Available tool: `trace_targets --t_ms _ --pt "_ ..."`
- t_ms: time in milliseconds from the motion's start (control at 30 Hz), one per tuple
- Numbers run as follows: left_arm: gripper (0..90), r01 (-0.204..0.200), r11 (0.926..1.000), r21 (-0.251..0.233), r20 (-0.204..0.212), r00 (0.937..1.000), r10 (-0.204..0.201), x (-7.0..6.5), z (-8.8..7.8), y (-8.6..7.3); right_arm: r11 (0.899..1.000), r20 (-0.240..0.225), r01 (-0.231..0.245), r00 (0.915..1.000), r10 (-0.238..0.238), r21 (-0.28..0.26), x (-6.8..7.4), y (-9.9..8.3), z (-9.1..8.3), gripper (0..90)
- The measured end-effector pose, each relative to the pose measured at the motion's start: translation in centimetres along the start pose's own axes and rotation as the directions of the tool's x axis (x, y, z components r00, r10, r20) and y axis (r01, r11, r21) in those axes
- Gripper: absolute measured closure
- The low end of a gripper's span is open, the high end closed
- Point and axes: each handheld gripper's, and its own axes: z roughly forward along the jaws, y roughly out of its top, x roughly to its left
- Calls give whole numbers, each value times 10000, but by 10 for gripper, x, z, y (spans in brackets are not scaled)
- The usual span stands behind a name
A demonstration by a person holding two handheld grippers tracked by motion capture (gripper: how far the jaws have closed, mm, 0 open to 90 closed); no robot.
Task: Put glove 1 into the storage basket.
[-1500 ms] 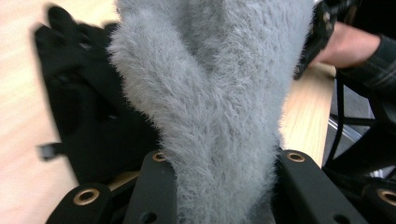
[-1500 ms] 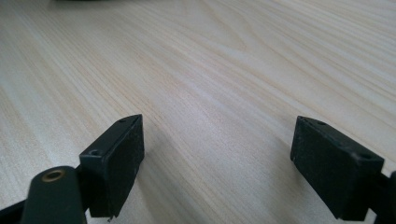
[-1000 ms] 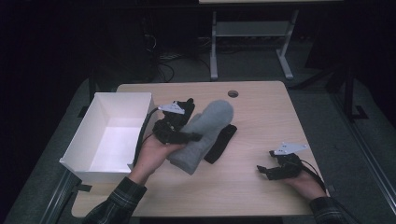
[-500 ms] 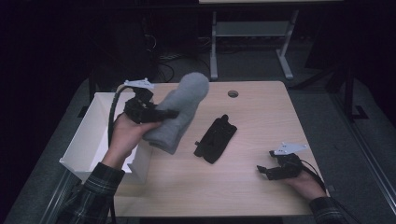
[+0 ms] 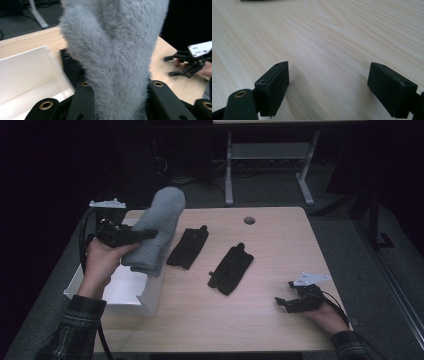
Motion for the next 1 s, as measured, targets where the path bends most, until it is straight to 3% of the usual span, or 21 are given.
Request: trace_targets --t_ms 233,500,700,1000 --pt "696 414 9991 6 -789 9960 -412 25 -20 -15 10000 22 -12 10000 12 -10 0 0 0 173" --pt "696 902 9955 277 -1339 9873 -857 49 -27 -35 10000 38 -18 10000 18 -13 0 0 0 173" --pt "695 1447 9873 653 -1582 9784 -1330 69 -16 -56 10000 52 -79 10000 79 -26 0 0 0 173" --pt "695 2085 9659 1533 -2108 9619 -1742 96 14 -86 10000 52 -78 10000 78 -26 0 0 0 173"
